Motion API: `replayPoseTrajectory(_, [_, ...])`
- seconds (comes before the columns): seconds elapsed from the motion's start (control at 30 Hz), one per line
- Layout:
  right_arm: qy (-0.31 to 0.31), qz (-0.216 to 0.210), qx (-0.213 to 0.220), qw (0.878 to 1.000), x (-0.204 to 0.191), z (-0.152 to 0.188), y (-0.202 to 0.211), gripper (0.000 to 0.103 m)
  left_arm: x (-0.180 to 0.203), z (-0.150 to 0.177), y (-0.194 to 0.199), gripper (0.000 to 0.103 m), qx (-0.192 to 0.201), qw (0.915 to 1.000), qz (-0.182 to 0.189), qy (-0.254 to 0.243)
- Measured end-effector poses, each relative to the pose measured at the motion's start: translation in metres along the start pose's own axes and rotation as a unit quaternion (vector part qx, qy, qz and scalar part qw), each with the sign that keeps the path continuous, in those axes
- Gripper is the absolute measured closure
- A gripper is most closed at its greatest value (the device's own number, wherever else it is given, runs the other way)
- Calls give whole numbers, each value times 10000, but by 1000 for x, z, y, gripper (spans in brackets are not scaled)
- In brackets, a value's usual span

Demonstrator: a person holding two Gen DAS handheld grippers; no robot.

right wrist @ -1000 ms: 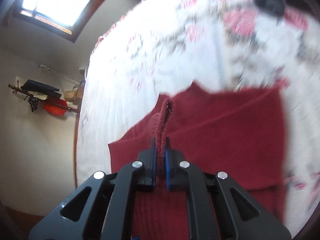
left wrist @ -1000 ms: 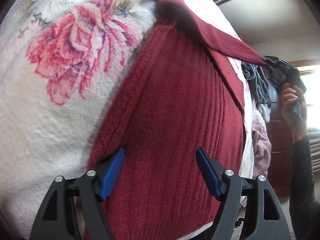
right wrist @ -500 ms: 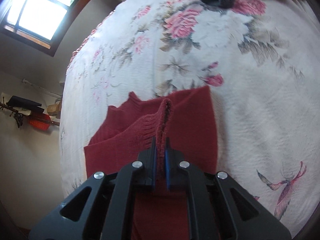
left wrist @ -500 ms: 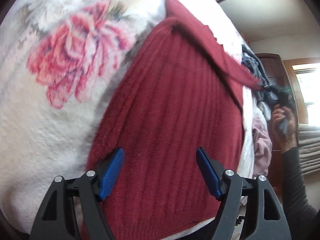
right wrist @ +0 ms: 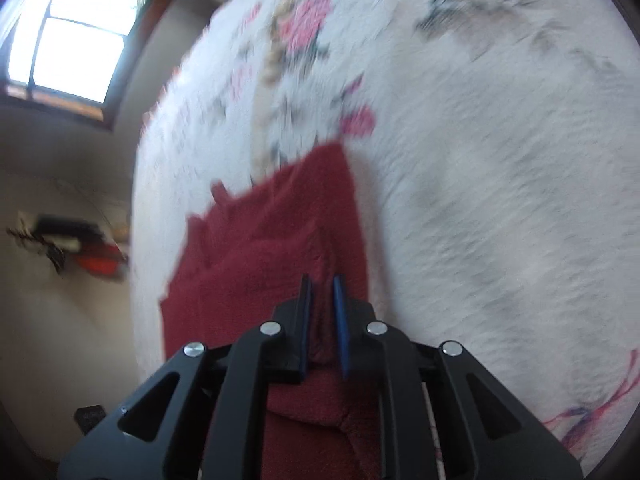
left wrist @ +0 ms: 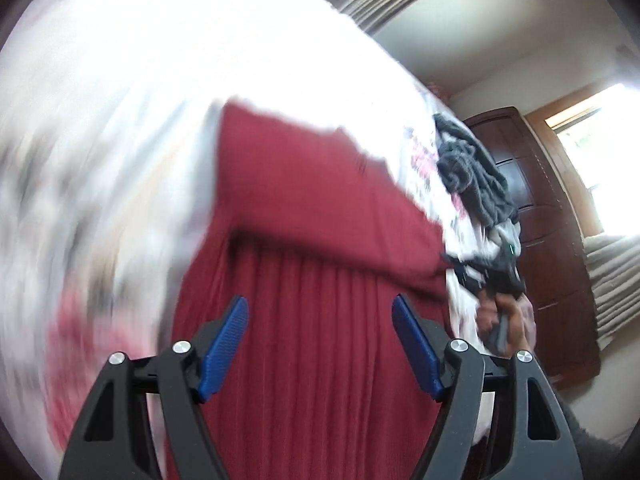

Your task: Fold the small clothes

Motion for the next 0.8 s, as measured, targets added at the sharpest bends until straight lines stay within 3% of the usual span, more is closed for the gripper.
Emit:
replayPoseTrajectory(0.1, [-202,-505,139,9984,-4,-13,19,91,0,-49,-46,28,-107,9991,329,244])
replayPoseTrajectory(0.2, [19,-752,-133,9971,-17,-7,13,91,-5,-63,-88,30,-445,9976,449,287])
replayPoseTrajectory(0.27, [84,-836,-361,9958,-20,2,1,91,-19,-61,-117,30,-711,9960,354,400])
replayPoseTrajectory(0.33, [67,-612,-576,9964,-8,12,-17,92,-48,-50,-140,34,-988,9932,-25,610])
replayPoseTrajectory(0.37, [84,-391,-627,9972,2,15,-24,98,-59,-45,-146,47,-1060,9918,-107,703])
replayPoseTrajectory(0.43, [136,-193,-619,9978,13,18,-29,103,-68,-46,-144,53,-1033,9902,-48,944])
replayPoseTrajectory(0.53, [116,-582,-458,9972,-4,17,-11,95,-46,-50,-120,48,-896,9930,344,692])
replayPoseTrajectory(0.6, [120,-926,-563,9940,-17,28,-4,94,-29,-38,-109,48,-1048,9903,753,510])
replayPoseTrajectory(0.63, [195,-929,-649,9934,-20,35,-7,92,-27,-31,-109,47,-1125,9896,777,454])
replayPoseTrajectory(0.7, [367,-597,-871,9937,-14,54,-22,95,-44,-15,-120,47,-1339,9902,268,278])
replayPoseTrajectory(0.8, [218,-420,-795,9957,-3,60,-26,101,-55,-11,-120,54,-1321,9899,173,486])
Point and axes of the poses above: each gripper's, at about its wrist camera, not at the fingertips, and y roughly against the way its jaws point, x to its right, z to its underside, the point moved 6 cm from there along -y, roughly the way its jaws point, and after that the axes turned 13 degrees about x, right-handed, at the moved point
